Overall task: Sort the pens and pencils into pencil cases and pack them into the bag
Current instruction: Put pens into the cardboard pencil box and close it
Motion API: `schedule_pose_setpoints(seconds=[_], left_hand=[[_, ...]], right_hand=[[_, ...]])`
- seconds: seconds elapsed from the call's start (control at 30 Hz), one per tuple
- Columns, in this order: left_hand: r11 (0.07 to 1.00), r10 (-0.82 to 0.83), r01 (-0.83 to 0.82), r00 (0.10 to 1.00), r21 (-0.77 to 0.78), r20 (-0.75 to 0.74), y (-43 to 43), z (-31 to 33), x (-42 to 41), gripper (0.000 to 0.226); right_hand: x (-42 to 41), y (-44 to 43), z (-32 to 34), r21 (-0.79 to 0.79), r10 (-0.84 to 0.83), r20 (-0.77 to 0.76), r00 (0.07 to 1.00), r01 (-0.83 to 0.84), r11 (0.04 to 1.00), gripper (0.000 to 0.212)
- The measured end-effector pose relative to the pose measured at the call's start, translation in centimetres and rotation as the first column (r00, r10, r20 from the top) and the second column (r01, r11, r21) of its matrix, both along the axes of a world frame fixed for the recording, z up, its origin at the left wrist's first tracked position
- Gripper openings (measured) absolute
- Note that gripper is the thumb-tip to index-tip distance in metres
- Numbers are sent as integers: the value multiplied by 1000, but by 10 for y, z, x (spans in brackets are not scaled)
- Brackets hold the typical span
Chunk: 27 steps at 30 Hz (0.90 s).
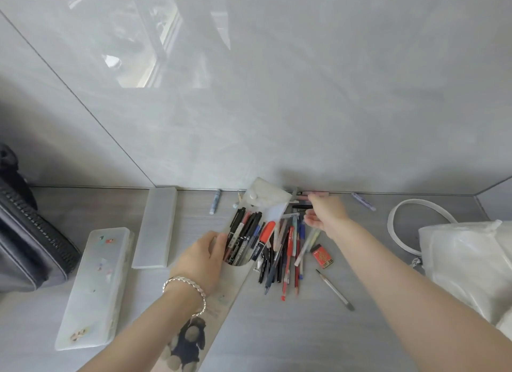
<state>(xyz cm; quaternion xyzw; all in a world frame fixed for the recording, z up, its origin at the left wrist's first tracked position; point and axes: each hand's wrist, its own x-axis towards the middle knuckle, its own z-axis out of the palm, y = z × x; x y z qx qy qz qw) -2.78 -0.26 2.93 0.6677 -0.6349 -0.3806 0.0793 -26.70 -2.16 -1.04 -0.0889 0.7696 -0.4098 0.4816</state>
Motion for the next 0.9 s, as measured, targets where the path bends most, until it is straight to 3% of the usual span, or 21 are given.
schedule_pose_setpoints(seconds=[0.07, 0.17, 0.33, 0.53, 0.6, 0.7, 0.8, 0.9], left_hand=[[1000, 11, -11, 1000, -2, -3, -6, 0, 1, 27], [1000, 17, -17, 1000, -7, -8, -10, -1, 3, 28], [999, 34, -34, 999, -18, 26, -9, -5, 7, 29], [1000, 14, -15, 998, 4, 59, -5, -10, 7, 28], [1000, 7, -7, 998, 8, 56, -3, -10, 5, 27], [998, -45, 44, 998, 34, 47, 2, -8, 2, 27], [995, -102, 101, 994, 23, 37, 10, -4, -5, 28], [990, -143, 143, 990, 7, -15, 20, 0, -11, 26]], right_hand=[[-8, -19, -19, 167, 33, 74, 997, -45, 985, 29], [-11, -40, -47, 259, 116, 16, 993, -116, 959, 34], [-6, -40, -60, 157, -18, -60, 998, 27, 987, 11], [-3, -5, -28, 99, -119, -41, 992, 123, 988, 20], [-5, 4, 0, -5, -68, -57, 996, 68, 998, 26], [6, 23, 48, -311, -40, -25, 999, 30, 950, 6], [26, 47, 74, -566, 69, -93, 993, -110, 817, 26], [47, 65, 69, -574, 186, -328, 926, -352, 739, 54]])
